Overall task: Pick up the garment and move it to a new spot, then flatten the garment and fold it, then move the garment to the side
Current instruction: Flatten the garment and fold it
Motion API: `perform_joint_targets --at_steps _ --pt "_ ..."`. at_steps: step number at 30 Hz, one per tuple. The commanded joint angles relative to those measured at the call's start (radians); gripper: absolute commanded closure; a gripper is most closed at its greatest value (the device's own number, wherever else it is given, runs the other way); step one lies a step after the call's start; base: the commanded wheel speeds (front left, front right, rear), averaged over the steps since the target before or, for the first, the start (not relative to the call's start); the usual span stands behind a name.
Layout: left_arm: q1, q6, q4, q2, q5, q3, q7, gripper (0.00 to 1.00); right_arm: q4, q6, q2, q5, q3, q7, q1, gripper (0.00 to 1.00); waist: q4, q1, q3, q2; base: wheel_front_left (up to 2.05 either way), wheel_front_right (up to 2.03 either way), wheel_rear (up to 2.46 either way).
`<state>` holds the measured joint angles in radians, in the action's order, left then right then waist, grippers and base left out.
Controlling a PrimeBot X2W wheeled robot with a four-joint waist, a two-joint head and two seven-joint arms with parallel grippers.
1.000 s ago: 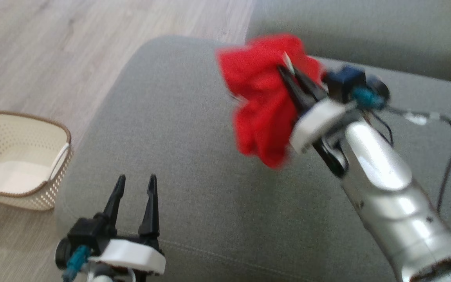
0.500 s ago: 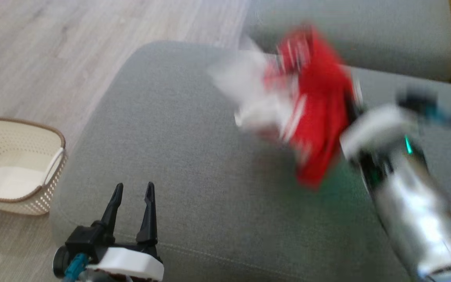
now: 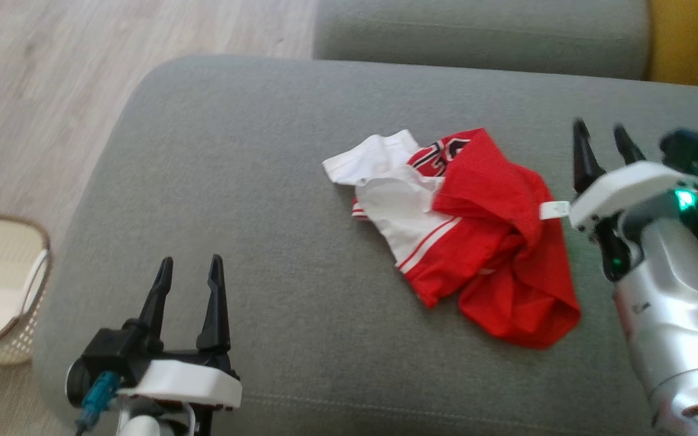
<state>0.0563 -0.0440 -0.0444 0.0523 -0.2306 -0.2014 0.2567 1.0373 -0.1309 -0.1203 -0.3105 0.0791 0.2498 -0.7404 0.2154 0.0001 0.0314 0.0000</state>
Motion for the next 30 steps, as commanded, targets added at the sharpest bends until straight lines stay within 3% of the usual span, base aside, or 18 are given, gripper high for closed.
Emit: perform_joint_targets --at_steps 1,4,9,17,23,30 --pt "-0.053 -0.002 0.041 -0.002 0.001 0.038 0.005 0.0 -0.07 0.0 0.024 0.024 -0.02 0.012 -0.007 0.0 -0.026 -0.0001 -0.022 0.0 0.0 0.0 0.0" --pt "-0.057 -0.009 0.054 -0.002 -0.004 0.041 0.005 0.0 -0.219 0.0 0.048 0.088 -0.054 0.012 0.041 0.0 -0.055 -0.0001 -0.042 0.0 0.0 0.0 0.0" --pt "-0.056 -0.013 0.074 -0.002 0.016 0.04 0.005 0.0 -0.454 0.0 0.06 0.197 -0.195 0.012 0.168 0.0 -0.102 -0.0001 -0.064 0.0 0.0 0.0 0.0" --pt "-0.04 -0.03 0.073 -0.002 -0.014 0.022 0.005 0.0 -0.707 0.0 0.069 0.254 -0.192 -0.019 0.431 0.0 -0.148 -0.0001 -0.069 0.0 0.0 0.0 0.0" --pt "-0.033 -0.016 0.056 -0.002 -0.003 -0.017 0.005 0.0 -0.805 0.0 0.07 0.233 -0.219 -0.055 0.542 0.0 -0.157 -0.0001 -0.059 0.0 0.0 0.0 0.0" --pt "-0.054 -0.015 0.056 -0.002 -0.003 -0.028 0.005 0.0 -0.816 0.0 0.07 0.29 -0.299 -0.122 0.474 0.0 -0.122 -0.0001 -0.018 0.0 0.0 0.0 0.0"
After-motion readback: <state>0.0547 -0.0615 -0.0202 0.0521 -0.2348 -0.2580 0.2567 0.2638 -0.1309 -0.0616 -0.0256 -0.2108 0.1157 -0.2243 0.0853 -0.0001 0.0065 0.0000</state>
